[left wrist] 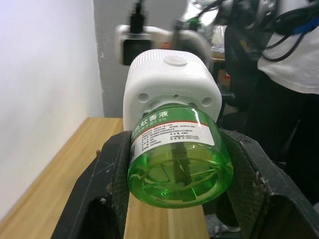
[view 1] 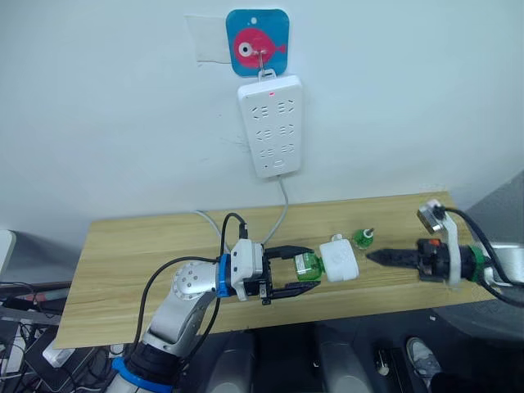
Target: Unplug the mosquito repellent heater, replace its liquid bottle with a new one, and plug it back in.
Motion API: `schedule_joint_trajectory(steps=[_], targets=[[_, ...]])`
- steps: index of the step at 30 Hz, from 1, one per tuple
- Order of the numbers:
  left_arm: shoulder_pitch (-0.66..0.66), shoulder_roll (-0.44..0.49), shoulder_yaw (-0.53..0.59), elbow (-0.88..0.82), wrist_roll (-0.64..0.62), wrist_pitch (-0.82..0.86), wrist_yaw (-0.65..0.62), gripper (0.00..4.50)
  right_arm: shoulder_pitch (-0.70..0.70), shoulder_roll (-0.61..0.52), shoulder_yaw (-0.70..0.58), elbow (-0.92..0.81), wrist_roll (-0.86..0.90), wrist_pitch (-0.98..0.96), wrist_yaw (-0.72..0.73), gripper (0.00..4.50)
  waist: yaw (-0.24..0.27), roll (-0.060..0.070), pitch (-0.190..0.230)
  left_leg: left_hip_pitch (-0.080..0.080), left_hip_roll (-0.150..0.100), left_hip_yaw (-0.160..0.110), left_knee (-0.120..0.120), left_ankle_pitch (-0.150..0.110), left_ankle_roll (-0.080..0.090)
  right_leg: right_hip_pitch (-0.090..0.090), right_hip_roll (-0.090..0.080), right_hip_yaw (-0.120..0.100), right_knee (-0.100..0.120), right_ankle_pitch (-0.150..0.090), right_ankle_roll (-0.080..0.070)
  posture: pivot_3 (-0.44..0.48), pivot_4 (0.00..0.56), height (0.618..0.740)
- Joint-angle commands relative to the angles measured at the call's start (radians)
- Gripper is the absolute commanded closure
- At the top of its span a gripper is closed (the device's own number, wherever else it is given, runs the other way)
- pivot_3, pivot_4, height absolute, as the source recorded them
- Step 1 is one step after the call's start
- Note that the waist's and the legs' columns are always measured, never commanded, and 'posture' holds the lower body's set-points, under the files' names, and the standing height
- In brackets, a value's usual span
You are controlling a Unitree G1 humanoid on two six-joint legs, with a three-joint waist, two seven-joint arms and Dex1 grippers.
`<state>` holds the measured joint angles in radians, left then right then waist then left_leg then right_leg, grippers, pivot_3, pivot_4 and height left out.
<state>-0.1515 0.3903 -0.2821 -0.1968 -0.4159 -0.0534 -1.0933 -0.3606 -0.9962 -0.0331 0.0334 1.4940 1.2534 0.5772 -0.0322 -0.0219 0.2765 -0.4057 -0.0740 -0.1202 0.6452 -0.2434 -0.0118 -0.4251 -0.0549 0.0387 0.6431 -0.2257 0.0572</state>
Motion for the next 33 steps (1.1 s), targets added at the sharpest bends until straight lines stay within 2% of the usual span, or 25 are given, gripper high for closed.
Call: schedule_joint_trajectory(steps=[1, 7, 15, 23, 29, 33], targets=[[0.011, 0.008, 0.002, -0.065, -0.028, 0.007, -0.015, 2.26, -0.074, 0.066, 0.001, 0.035, -0.074, 0.012, 0.032, 4.49, 0.002, 0.000, 0.000, 0.000, 0.000, 0.000, 0.000, 0.000, 0.000, 0.000, 0.000, 0.000, 0.000, 0.000, -0.001, -0.038, 0.243, 0.740], [0.015, 0.011, 0.003, -0.085, -0.031, 0.028, -0.015, 2.26, -0.112, 0.201, -0.001, 0.020, -0.127, 0.065, 0.018, 4.49, 0.004, 0.000, 0.000, -0.001, -0.001, -0.002, 0.000, 0.000, 0.000, 0.000, 0.000, -0.001, 0.000, 0.002, -0.002, -0.025, 0.245, 0.740], [0.004, 0.004, 0.017, -0.082, -0.020, 0.051, 0.017, 2.26, -0.020, 0.296, -0.051, -0.099, -0.040, 0.155, -0.054, 4.49, 0.004, 0.000, 0.000, -0.001, -0.001, -0.003, 0.000, 0.000, 0.000, 0.000, 0.000, -0.001, 0.000, 0.002, -0.002, -0.020, 0.251, 0.740], [-0.029, -0.006, 0.023, -0.028, 0.009, 0.031, 0.035, 2.26, 0.114, 0.251, -0.077, -0.212, 0.182, 0.185, -0.142, 4.49, 0.003, 0.000, 0.000, -0.001, -0.001, -0.002, 0.000, 0.000, 0.000, 0.000, 0.000, -0.001, 0.000, 0.002, -0.002, -0.029, 0.253, 0.740], [-0.032, -0.008, 0.017, -0.012, 0.016, 0.021, 0.028, 2.26, 0.168, 0.144, -0.027, -0.309, 0.437, 0.076, -0.257, 4.49, -0.001, 0.000, 0.000, 0.000, 0.000, -0.001, 0.001, 0.000, 0.000, 0.000, 0.000, 0.000, 0.001, 0.002, -0.002, -0.047, 0.253, 0.740], [-0.033, -0.010, 0.013, -0.006, 0.021, 0.020, 0.022, 2.26, 0.156, 0.098, -0.005, -0.348, 0.478, 0.009, -0.247, 4.49, 0.000, 0.000, 0.000, 0.000, 0.000, -0.001, 0.001, 0.000, 0.000, 0.001, 0.000, 0.000, 0.001, 0.000, 0.000, -0.060, 0.252, 0.740]])
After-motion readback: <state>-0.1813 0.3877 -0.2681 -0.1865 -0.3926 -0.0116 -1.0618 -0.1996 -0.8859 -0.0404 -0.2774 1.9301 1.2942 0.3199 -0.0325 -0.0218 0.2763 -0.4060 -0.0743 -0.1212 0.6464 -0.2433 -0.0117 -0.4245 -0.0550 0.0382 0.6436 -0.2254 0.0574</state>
